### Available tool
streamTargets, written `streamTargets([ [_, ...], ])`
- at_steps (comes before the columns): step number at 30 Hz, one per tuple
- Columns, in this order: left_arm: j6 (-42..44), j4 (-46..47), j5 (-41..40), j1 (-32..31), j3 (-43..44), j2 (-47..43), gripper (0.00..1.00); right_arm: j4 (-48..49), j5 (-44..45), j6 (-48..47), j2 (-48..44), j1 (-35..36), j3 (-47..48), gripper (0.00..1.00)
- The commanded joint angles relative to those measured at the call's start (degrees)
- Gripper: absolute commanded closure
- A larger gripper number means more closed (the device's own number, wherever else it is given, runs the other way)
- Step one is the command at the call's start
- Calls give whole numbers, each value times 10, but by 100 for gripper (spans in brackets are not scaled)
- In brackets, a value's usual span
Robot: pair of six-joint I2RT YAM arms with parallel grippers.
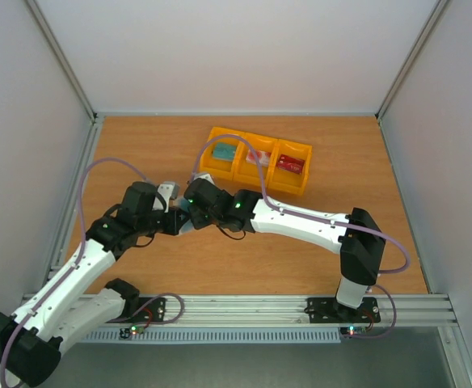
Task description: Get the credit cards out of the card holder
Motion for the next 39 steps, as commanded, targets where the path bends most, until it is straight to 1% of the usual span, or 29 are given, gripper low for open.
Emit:
streamTargets([
  [1, -2, 21, -10, -4, -9, 3, 100, 11, -21, 10, -26, 8, 12, 90],
  [3, 0, 21, -10, -3, -9, 2, 100, 14, -21, 11, -28, 8, 11, 90],
  [7, -1, 26, -3, -3, -12, 1, 100, 26, -33, 13, -32, 8, 2, 98],
  [8, -2, 27, 0, -3, -12, 0, 100, 32, -38, 14, -33, 8, -3, 99],
  [18, -10, 28, 1, -3, -23, -1, 100, 56, -86, 2, -55, 8, -7, 99],
  [24, -3, 26, -4, -3, -27, -2, 100, 43, -105, 9, -73, 8, -12, 99],
  [33, 1, 25, -4, -3, -29, -3, 100, 18, -107, 21, -85, 8, -4, 99],
  [35, -1, 32, 10, -3, -32, -4, 100, 25, -111, 21, -91, 8, -6, 99],
  [37, -9, 54, 46, -3, -39, -8, 100, 36, -120, 21, -91, 6, -5, 99],
  [38, -25, 71, 76, -3, -45, -9, 100, 37, -122, 20, -88, 5, 0, 99],
  [39, -50, 91, 100, -3, -51, -8, 100, 35, -144, 21, -84, 3, 7, 99],
])
